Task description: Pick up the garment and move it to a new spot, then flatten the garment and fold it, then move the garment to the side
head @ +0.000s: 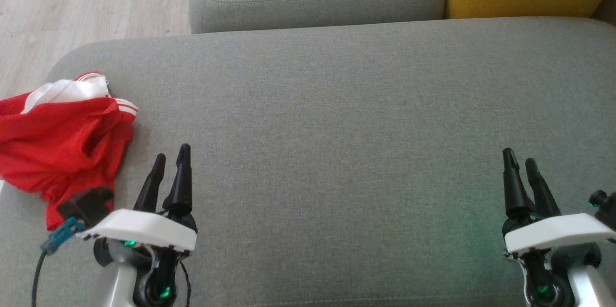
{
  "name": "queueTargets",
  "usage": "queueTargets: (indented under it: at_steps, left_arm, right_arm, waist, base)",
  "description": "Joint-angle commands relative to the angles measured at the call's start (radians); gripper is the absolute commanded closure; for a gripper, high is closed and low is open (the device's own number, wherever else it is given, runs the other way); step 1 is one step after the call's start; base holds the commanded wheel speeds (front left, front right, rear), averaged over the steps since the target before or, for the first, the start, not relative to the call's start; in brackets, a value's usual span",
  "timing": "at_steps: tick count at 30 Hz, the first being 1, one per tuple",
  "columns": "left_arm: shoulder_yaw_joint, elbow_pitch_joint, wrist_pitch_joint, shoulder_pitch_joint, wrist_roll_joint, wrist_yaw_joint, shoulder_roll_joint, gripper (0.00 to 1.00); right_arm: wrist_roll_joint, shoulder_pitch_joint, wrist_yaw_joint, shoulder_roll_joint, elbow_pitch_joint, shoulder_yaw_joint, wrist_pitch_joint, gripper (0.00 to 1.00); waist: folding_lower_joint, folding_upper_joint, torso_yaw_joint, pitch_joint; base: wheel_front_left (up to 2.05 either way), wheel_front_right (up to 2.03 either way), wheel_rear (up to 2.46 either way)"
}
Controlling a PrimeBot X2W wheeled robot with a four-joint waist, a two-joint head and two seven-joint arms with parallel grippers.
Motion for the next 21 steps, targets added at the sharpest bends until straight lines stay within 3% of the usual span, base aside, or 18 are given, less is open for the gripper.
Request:
queueTargets:
  at_steps: [1,21]
  left_arm:
    - [0.017,-0.036,-0.012,-0.056,0.027,0.006,0.019,0.00]
    - [-0.029,-0.021,-0.074,-0.037,0.288,0.038,0.038,0.00]
  right_arm:
    - [-0.026,-0.058,0.003,-0.025,-0.035,0.017,-0.013,0.00]
    - [-0.290,-0.041,0.003,-0.017,-0.022,0.022,-0.041,0.00]
  waist:
    - [0.0000,0.0000,0.000,0.000]
    - [0.0000,0.0000,0.017,0.000]
  base:
    - [0.00,0.00,0.00]
    - [0.00,0.00,0.00]
